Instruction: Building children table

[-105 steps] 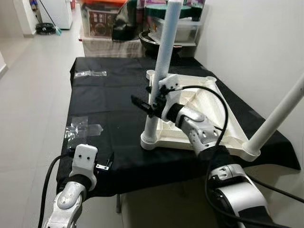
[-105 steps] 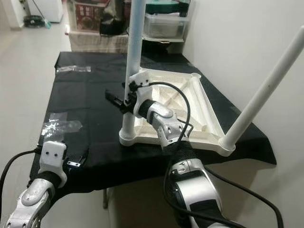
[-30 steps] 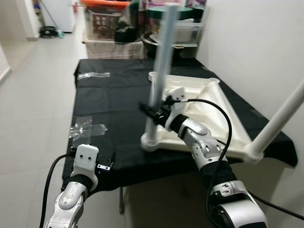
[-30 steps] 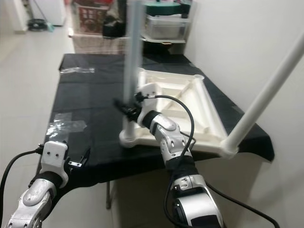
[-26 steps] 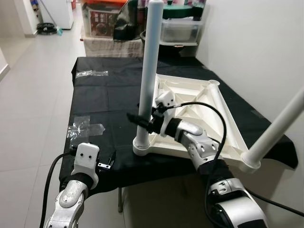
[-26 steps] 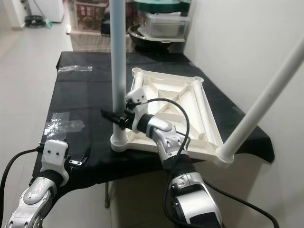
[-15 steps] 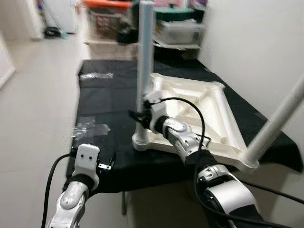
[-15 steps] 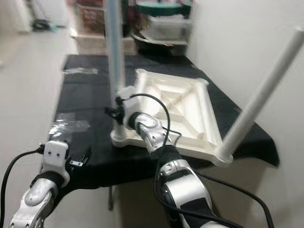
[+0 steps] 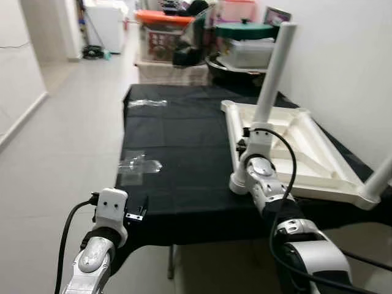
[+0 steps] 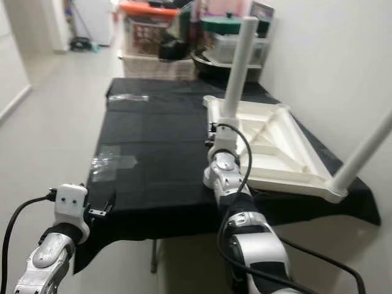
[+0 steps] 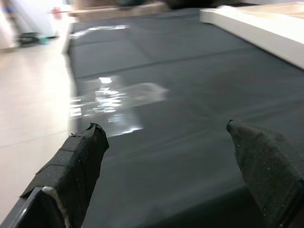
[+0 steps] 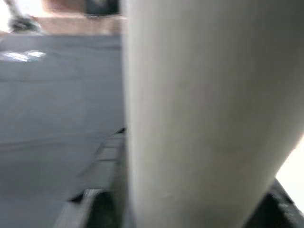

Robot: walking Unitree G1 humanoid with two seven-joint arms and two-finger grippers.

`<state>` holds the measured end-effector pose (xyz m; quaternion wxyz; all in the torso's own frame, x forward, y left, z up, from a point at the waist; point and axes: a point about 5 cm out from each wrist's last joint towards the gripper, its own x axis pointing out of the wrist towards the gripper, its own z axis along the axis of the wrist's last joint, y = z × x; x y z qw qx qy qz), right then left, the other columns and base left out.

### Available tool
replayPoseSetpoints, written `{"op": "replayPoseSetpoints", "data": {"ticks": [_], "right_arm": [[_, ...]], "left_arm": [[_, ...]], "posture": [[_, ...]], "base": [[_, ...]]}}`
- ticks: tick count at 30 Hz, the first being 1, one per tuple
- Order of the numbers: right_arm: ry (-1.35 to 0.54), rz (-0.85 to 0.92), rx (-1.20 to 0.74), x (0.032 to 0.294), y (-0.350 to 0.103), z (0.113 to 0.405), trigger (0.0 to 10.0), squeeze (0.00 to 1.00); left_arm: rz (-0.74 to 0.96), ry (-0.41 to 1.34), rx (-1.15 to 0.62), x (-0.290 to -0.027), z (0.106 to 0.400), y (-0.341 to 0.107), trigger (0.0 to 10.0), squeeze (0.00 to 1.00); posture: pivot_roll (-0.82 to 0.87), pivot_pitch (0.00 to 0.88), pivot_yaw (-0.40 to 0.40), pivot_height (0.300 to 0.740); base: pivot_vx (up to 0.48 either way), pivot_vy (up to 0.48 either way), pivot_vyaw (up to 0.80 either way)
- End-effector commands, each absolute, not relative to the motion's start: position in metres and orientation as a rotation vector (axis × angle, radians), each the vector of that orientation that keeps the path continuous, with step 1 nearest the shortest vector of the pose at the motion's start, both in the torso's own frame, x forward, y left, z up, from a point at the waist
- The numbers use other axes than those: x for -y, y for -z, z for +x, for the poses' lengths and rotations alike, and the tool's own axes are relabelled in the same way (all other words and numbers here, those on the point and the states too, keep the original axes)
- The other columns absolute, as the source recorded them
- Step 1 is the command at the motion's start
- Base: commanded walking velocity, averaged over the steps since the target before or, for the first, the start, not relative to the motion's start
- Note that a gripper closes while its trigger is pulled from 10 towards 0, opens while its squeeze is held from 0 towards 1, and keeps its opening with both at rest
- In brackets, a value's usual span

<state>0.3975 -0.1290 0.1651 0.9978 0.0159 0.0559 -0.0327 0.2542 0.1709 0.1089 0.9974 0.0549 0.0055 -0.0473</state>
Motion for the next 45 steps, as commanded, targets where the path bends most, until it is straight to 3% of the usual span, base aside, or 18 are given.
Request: {"op": "replayPoseSetpoints", "data": {"ticks": [1,4,5,8,13,14,18,23,29,34,35,36,37,39,40,41,44,45], "right_arm": [[-0.041,0.061,-0.032,0.113,-0.180,0.399,10.0,1.00],[-0.265,0.116,0.035,0.092,-0.200,0.401,10.0,1.00],[-0.474,0.099,0.077,0.078,-0.210,0.397,10.0,0.00],[-0.864,0.096,0.087,0.060,-0.212,0.381,10.0,0.00],[-1.138,0.011,0.027,0.049,-0.191,0.364,10.0,0.00],[-1.170,0.000,0.004,0.046,-0.185,0.362,0.0,0.00],[-1.120,-0.050,-0.081,0.044,-0.171,0.365,0.0,0.00],[-0.668,-0.096,-0.255,0.062,-0.146,0.383,0.0,0.00],[0.167,0.001,-0.320,0.153,-0.132,0.392,0.0,0.00],[0.287,-0.027,-0.318,0.170,-0.128,0.387,0.0,0.00],[0.153,0.007,-0.318,0.151,-0.128,0.389,7.4,0.00],[0.153,0.007,-0.318,0.151,-0.128,0.389,7.4,0.00],[-0.044,0.026,-0.270,0.122,-0.136,0.390,10.0,0.00],[-0.087,0.016,-0.236,0.114,-0.141,0.390,10.0,0.00],[-0.155,0.053,-0.197,0.105,-0.148,0.391,10.0,0.71],[-0.229,0.103,-0.162,0.098,-0.155,0.391,10.0,1.00],[-0.502,0.162,-0.089,0.075,-0.174,0.387,10.0,1.00],[-0.678,0.126,-0.008,0.066,-0.186,0.380,10.0,0.00]], "left_arm": [[0.119,0.111,-0.020,-0.168,0.253,-0.106,10.0,0.00],[0.120,0.110,-0.021,-0.169,0.253,-0.106,10.0,0.00],[0.120,0.109,-0.020,-0.170,0.254,-0.106,10.0,0.00],[0.121,0.108,-0.020,-0.171,0.255,-0.106,10.0,0.00],[0.124,0.113,-0.015,-0.169,0.256,-0.108,10.0,0.00],[0.124,0.107,-0.013,-0.170,0.256,-0.109,10.0,0.00],[0.124,0.098,-0.014,-0.172,0.254,-0.109,10.0,0.00],[0.128,0.099,-0.022,-0.172,0.251,-0.107,10.0,0.00],[0.128,0.105,-0.019,-0.169,0.253,-0.108,10.0,0.00],[0.127,0.108,-0.020,-0.168,0.252,-0.107,10.0,0.00],[0.126,0.110,-0.021,-0.167,0.251,-0.107,10.0,0.00],[0.126,0.110,-0.021,-0.167,0.251,-0.107,10.0,0.00],[0.125,0.113,-0.023,-0.167,0.251,-0.106,10.0,0.00],[0.125,0.114,-0.023,-0.167,0.252,-0.106,10.0,0.00],[0.125,0.116,-0.023,-0.166,0.252,-0.106,10.0,0.00],[0.125,0.118,-0.022,-0.166,0.253,-0.106,10.0,0.00],[0.126,0.118,-0.019,-0.167,0.254,-0.107,10.0,0.00],[0.127,0.117,-0.018,-0.168,0.255,-0.108,10.0,0.00]], "posture": [[0.06,0.000,-0.113,0.740],[0.06,0.000,-0.115,0.740],[0.07,0.000,-0.118,0.740],[0.06,0.000,-0.112,0.740],[0.08,0.000,-0.127,0.740],[0.09,0.000,-0.131,0.740],[0.09,0.000,-0.130,0.740],[0.08,0.000,-0.121,0.740],[0.07,0.000,-0.116,0.740],[0.06,0.000,-0.112,0.740],[0.06,0.000,-0.107,0.740],[0.06,0.000,-0.107,0.740],[0.05,0.000,-0.104,0.740],[0.05,0.000,-0.104,0.740],[0.06,0.000,-0.106,0.740],[0.06,0.000,-0.106,0.740],[0.06,0.000,-0.109,0.740],[0.06,0.000,-0.110,0.740]], "base": [[0.000,0.000,0.00],[0.000,0.000,0.00],[0.000,0.000,0.00],[0.000,0.000,0.00],[0.000,0.000,0.00],[0.000,0.000,0.00],[0.000,0.000,0.00],[0.000,0.000,0.00],[0.000,0.000,0.00],[0.000,0.000,0.00],[0.000,0.000,0.00],[0.000,0.000,0.00],[0.000,0.000,0.00],[0.000,0.000,0.00],[0.000,0.000,0.00],[0.000,0.000,0.00],[0.000,0.000,0.00],[0.000,0.000,0.00]]}}
